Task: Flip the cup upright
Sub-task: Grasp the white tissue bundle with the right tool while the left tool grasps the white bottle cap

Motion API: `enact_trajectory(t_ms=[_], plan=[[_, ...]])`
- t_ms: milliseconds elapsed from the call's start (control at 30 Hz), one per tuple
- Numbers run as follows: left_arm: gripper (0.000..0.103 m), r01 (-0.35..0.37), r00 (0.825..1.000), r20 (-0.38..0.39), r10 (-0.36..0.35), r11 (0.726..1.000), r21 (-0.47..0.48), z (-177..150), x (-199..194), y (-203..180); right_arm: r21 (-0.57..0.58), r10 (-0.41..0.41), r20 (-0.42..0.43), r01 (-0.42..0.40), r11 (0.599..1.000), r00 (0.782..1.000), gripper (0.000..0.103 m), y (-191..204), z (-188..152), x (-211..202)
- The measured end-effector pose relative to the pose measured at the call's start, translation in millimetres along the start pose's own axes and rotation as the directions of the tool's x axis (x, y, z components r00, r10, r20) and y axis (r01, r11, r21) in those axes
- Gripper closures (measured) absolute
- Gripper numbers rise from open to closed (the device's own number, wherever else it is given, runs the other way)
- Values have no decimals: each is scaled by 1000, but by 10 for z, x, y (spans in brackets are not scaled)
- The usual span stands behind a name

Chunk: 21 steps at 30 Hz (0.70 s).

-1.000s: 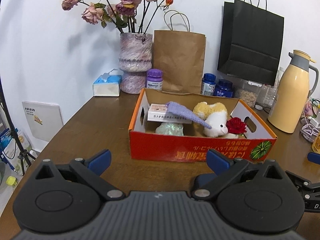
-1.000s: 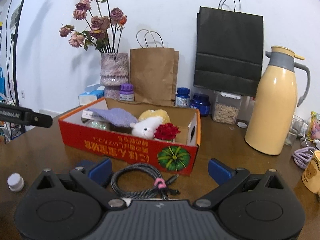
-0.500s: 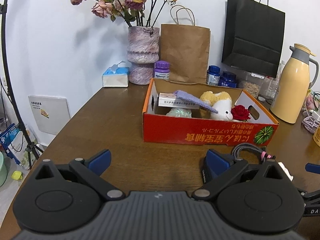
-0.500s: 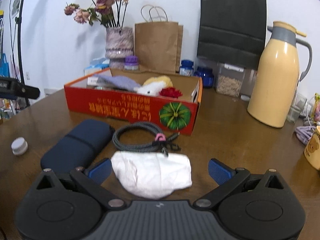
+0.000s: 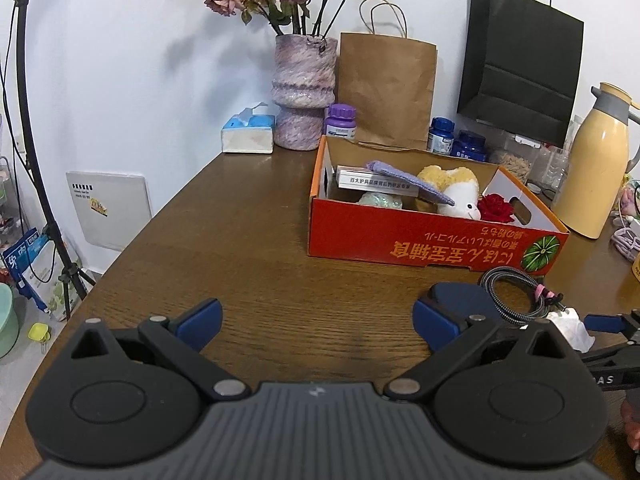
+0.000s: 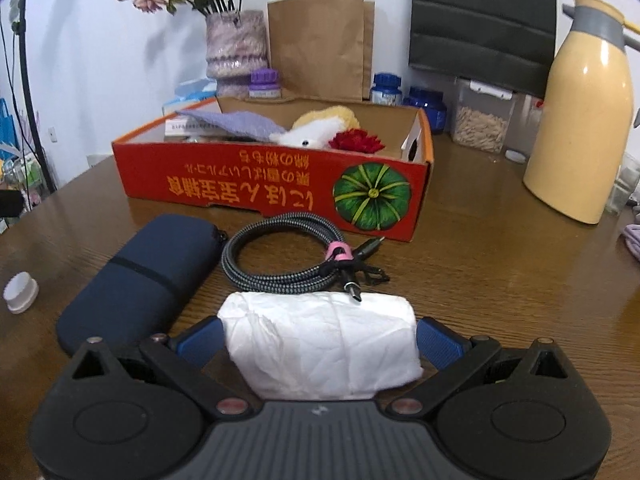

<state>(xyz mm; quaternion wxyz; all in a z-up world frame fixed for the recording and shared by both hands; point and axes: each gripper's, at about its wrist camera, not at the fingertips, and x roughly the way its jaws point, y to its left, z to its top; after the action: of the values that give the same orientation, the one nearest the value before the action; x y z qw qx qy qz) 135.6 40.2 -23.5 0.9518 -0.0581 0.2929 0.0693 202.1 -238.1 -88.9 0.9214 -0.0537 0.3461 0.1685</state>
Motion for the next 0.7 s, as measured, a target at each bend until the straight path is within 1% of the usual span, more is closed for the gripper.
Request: enact_trajectory(t_ms=[100,267,533,633,700], plan=[[0,0,1000,-3,0,1000,-5,-6,11,20,9,5,-11,-5,1000,1000,0,-3,-6,71],[0,8,1000,-9,-8,1000,-11,-27,28,28,4,1,4,-1,1000,1000,0,-2,-34,92],[0,14,1000,-14,-14,1000,-19,-59,25,46,17,13,2,-13,1000,1000,0,-23,-35,85],[0,10,1000,-14,-10,1000,-27,-71,8,76,20,13,8,-13,1000,1000,4,-18,-64,43],[0,9,1000,-15,-9,999,-32,-78,5,101,21,13,14,-13,1000,1000,9,-13,-87,3]])
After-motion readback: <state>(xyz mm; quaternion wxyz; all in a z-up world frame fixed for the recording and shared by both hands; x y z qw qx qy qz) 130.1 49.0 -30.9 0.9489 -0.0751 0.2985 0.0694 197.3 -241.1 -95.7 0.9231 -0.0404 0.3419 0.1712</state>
